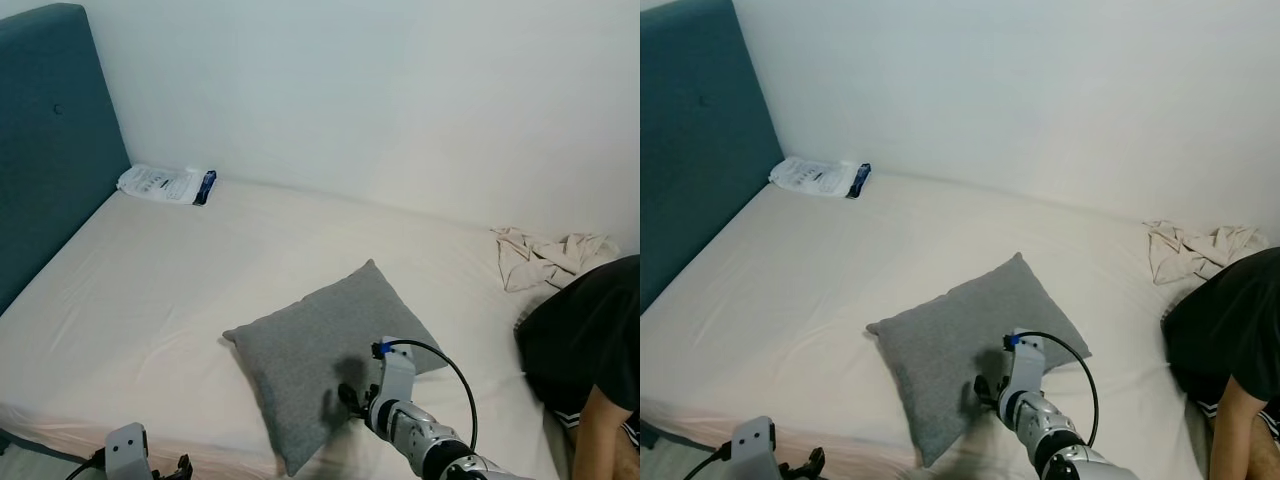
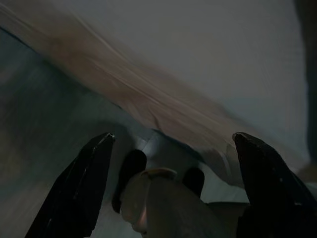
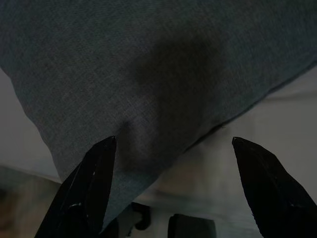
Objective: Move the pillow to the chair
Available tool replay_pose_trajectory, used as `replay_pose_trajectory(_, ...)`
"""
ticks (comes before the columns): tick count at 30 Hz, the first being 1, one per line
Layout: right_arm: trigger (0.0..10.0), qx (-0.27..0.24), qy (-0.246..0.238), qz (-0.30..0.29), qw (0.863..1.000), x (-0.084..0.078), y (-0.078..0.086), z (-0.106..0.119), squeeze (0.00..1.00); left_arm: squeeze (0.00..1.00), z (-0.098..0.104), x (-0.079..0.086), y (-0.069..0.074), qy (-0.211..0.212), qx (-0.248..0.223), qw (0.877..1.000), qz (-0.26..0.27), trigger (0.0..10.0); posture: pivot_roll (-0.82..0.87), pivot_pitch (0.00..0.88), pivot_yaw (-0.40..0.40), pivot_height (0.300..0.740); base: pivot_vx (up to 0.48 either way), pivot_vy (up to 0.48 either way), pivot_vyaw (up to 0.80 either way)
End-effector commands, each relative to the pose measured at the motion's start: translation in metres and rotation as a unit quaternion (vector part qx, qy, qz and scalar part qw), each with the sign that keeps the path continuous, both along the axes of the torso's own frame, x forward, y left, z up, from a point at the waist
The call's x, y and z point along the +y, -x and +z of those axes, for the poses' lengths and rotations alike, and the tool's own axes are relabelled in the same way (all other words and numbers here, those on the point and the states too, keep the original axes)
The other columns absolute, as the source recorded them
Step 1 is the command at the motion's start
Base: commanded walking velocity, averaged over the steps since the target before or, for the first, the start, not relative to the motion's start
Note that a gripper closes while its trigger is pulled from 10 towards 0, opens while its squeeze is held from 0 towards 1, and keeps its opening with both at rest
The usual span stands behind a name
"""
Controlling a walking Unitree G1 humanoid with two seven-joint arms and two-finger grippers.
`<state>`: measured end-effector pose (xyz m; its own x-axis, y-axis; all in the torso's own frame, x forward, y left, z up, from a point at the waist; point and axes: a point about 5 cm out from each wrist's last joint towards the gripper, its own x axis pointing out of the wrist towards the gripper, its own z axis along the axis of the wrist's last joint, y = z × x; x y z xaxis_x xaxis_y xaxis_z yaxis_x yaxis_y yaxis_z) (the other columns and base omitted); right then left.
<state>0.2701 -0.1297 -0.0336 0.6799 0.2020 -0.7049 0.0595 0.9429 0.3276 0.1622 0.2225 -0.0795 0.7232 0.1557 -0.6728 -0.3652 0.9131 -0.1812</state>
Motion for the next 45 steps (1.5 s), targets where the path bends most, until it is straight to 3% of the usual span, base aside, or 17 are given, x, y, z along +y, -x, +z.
replay_pose_trajectory(1,10.0,0.004,-0.001,-0.015,1.000,-0.005,0.000,-0.001,0.00,0.00,0.003,0.008,-0.001,-0.005,-0.017,1.000,0.011,10.0,0.07,0.038,-0.107,0.680,0.000,0.000,0.00)
replay_pose_trajectory(10,10.0,-0.007,0.015,-0.015,1.000,-0.011,-0.004,0.003,0.00,0.00,0.010,0.005,-0.015,-0.020,-0.038,0.999,-0.026,10.0,0.06,0.042,-0.100,0.635,0.000,0.000,0.00)
replay_pose_trajectory(15,10.0,-0.020,0.031,0.016,0.999,-0.010,-0.005,0.004,0.00,0.00,0.009,-0.001,-0.014,-0.017,-0.036,0.999,-0.032,10.0,0.06,0.046,-0.103,0.615,0.000,0.000,0.00)
replay_pose_trajectory(22,10.0,-0.047,0.004,0.014,0.999,-0.006,-0.010,0.009,0.00,0.00,0.007,-0.003,-0.012,-0.016,-0.035,0.999,-0.035,10.0,0.06,0.051,-0.102,0.610,0.000,0.000,0.00)
replay_pose_trajectory(26,10.0,-0.128,0.025,0.077,0.988,0.003,-0.025,0.027,0.00,0.00,0.006,-0.005,-0.009,-0.018,-0.031,0.998,-0.045,10.0,0.06,0.057,-0.099,0.610,0.000,0.000,0.00)
replay_pose_trajectory(33,10.0,-0.142,-0.028,0.065,0.987,0.008,-0.031,0.034,0.00,0.00,0.005,-0.008,-0.007,-0.018,-0.030,0.998,-0.051,10.0,0.06,0.066,-0.091,0.610,0.000,0.000,0.00)
replay_pose_trajectory(35,10.0,-0.145,-0.041,0.040,0.988,0.004,-0.033,0.036,1.00,0.00,0.004,-0.009,-0.005,-0.018,-0.029,0.998,-0.054,10.0,0.07,0.073,-0.088,0.610,0.000,0.000,0.00)
replay_pose_trajectory(45,10.0,-0.141,-0.057,-0.055,0.987,-0.015,-0.036,0.037,1.00,0.00,0.000,-0.009,0.005,-0.021,-0.019,0.998,-0.063,10.0,0.08,0.089,-0.079,0.610,0.000,0.000,0.00)
